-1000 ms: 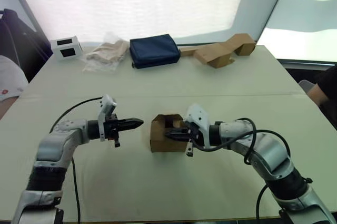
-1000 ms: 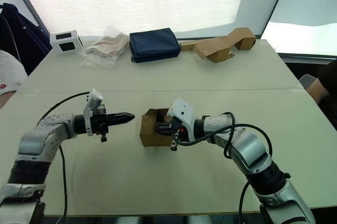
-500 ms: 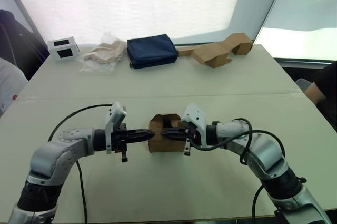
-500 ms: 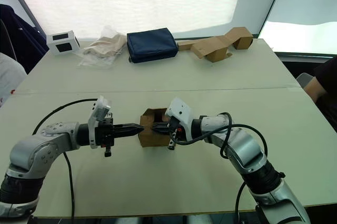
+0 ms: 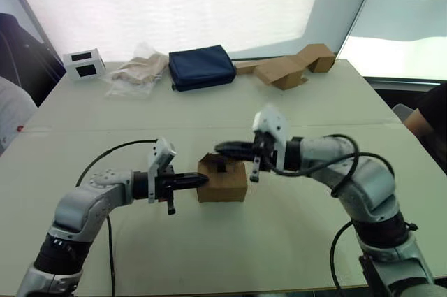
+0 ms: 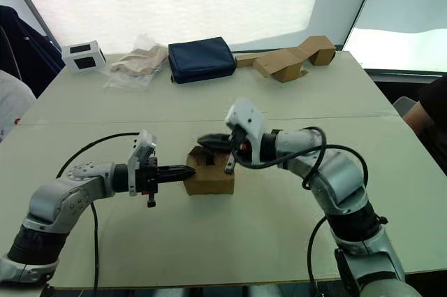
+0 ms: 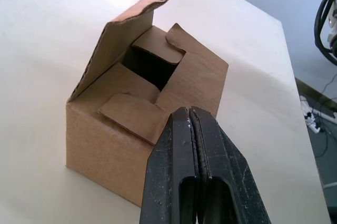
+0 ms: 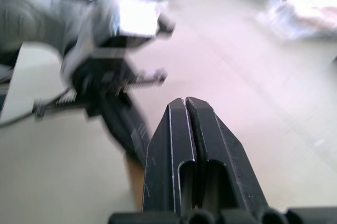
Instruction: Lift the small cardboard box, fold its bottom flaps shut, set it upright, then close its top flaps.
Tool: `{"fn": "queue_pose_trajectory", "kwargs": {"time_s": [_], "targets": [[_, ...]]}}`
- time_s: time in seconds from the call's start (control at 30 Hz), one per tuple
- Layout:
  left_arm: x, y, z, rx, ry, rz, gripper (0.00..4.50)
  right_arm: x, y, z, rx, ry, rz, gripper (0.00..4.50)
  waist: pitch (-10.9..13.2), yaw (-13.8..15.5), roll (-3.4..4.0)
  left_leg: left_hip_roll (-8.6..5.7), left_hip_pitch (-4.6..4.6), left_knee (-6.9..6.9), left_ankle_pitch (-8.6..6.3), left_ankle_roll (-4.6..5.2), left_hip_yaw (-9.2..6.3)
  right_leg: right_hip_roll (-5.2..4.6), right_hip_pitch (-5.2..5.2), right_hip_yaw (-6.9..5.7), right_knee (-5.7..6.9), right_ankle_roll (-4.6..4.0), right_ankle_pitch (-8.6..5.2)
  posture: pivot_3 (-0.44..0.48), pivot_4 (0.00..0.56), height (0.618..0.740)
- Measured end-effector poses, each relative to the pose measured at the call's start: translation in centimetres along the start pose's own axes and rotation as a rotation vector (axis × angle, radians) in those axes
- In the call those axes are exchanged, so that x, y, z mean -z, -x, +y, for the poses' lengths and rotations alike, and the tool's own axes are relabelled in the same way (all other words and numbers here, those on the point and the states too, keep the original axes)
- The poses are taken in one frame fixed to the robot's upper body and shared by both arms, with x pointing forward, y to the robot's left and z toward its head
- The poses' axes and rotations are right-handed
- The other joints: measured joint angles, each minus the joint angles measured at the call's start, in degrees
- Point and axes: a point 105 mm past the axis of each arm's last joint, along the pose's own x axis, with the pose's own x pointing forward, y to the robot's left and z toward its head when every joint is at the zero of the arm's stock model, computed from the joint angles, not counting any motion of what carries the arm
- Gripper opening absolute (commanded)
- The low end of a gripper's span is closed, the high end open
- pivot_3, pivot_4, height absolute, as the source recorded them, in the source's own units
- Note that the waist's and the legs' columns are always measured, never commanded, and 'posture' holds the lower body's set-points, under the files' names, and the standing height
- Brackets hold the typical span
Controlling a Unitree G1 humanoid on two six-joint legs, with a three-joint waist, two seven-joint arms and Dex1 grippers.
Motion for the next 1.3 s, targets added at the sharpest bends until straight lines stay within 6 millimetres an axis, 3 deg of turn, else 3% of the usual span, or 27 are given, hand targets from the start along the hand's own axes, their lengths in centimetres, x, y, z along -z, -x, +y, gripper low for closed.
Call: {"fn": "queue_pose_trajectory", "kwargs": {"time_s": [0.13,0.2,0.33,0.43,0.83,1.0,1.1,1.3], "targets": [[-0.4,-0.1,0.2,0.009,-0.012,-0.001,0.01,0.7,-0.6,-1.6,0.083,0.016,0.071,0.0,0.0,0.01,0.0,-0.01,0.0,-0.01,0.0,0.0,0.01,-0.01,0.0,0.0,-0.02,0.0,0.0,0.0,0.15,0.74],[-0.6,-0.1,0.2,0.013,-0.018,-0.003,0.01,1.7,-1.1,-1.6,0.09,0.013,0.119,0.0,0.0,0.01,0.0,-0.01,-0.02,-0.02,0.0,0.0,0.02,-0.01,-0.01,0.01,-0.04,0.0,0.0,0.0,0.15,0.74],[-0.6,0.2,0.3,0.015,-0.041,0.023,0.01,5.0,-1.6,-1.9,0.116,0.17,0.277,0.0,0.0,-0.02,0.0,-0.02,-0.02,-0.01,0.0,0.0,0.04,0.0,-0.02,0.01,-0.05,0.0,0.0,0.0,0.15,0.74],[-0.7,0.4,0.3,0.014,-0.05,0.033,0.01,6.0,-1.8,-1.5,0.105,0.207,0.302,0.0,0.0,0.01,0.0,-0.02,-0.02,-0.02,0.0,0.0,0.04,0.0,-0.02,0.01,-0.04,0.0,0.0,0.0,0.15,0.74],[-1.1,1.0,0.1,0.038,-0.059,0.047,0.01,7.1,-1.5,0.3,0.043,0.195,0.32,0.0,0.0,-0.06,0.0,-0.01,-0.02,-0.02,0.0,0.0,0.03,0.02,-0.02,0.01,-0.04,0.0,0.0,0.0,0.15,0.74],[-3.6,1.4,1.0,-0.001,-0.098,-0.024,0.01,6.9,-1.4,0.2,0.05,0.199,0.315,0.0,0.0,0.21,0.0,-0.03,-0.02,-0.01,0.0,0.0,0.03,0.04,-0.01,-0.01,-0.05,0.0,0.0,0.0,0.15,0.74],[-4.7,0.6,1.3,-0.013,-0.103,-0.082,0.01,6.9,-1.5,0.2,0.05,0.201,0.313,0.0,0.0,0.22,0.0,-0.07,-0.04,-0.01,0.0,0.0,0.04,0.02,-0.01,-0.01,-0.08,0.01,0.0,0.0,0.15,0.74],[-4.0,-1.0,1.7,-0.032,-0.089,-0.089,0.01,7.3,-1.5,0.5,0.048,0.185,0.315,0.0,0.0,0.01,-0.01,-0.01,-0.02,-0.01,0.0,0.0,0.02,0.04,-0.01,0.0,-0.04,0.0,0.0,0.0,0.15,0.74]]}}
